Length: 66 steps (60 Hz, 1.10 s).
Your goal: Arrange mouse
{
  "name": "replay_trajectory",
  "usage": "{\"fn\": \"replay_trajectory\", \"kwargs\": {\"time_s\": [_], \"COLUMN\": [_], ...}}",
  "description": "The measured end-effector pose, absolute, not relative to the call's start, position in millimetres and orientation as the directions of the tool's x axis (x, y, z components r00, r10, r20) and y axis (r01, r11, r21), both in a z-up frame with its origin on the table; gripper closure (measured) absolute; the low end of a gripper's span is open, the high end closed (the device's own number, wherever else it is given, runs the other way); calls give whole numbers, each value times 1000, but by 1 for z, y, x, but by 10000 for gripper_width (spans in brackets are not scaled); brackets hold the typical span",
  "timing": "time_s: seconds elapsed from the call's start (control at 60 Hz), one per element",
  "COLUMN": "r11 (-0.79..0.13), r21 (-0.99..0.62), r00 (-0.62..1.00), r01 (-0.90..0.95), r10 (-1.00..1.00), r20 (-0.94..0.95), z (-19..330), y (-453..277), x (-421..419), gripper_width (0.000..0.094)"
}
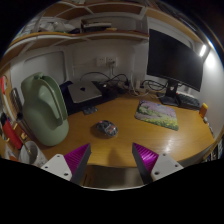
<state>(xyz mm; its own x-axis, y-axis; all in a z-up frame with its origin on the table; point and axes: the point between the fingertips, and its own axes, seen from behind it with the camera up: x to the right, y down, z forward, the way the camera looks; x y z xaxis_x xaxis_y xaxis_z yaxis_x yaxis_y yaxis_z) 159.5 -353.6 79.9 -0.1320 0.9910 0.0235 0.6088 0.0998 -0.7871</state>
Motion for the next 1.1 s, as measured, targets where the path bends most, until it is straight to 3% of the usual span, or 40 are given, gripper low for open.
{"fn": "replay_trajectory", "kwargs": {"time_s": [0.6, 0.8, 1.1], "r11": [110, 113, 47], "r21": [-807, -810, -796], "r00": [-121, -133, -54], "r01": [581, 575, 603], "r10": [991, 990, 998], "r20": [48, 44, 17], "z": [2, -5, -11], "y": [-367, -369, -354], "x": [43, 13, -24], "gripper_width": [79, 74, 69]}}
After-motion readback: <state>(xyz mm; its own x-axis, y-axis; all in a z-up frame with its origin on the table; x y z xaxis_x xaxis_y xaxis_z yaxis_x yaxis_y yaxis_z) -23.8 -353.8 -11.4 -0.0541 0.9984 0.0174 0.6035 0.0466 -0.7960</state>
